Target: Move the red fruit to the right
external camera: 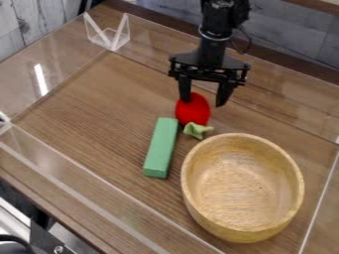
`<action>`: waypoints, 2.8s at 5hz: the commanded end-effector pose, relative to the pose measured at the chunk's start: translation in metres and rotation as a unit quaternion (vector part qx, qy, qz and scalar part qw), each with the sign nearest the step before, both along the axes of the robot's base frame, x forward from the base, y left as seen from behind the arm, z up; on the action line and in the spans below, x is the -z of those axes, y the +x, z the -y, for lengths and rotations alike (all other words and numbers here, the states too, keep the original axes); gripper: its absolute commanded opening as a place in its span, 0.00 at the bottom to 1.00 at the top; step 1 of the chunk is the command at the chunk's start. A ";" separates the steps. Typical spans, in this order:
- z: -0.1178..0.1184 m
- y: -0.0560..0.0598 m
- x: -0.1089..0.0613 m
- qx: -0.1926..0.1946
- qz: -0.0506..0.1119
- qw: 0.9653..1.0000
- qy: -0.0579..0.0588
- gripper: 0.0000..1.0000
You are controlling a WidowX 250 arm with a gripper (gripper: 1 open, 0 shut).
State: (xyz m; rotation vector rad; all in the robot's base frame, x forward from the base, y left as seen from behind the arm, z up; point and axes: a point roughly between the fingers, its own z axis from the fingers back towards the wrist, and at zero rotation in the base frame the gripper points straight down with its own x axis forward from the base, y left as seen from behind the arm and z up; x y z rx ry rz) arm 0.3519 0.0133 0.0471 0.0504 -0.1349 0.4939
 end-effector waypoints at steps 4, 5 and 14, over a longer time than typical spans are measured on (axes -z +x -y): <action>0.010 -0.005 -0.029 -0.109 0.025 0.994 -0.009 0.00; 0.018 -0.007 -0.034 -0.126 0.028 0.992 -0.011 0.00; 0.101 -0.021 -0.032 -0.053 0.046 0.997 -0.030 0.00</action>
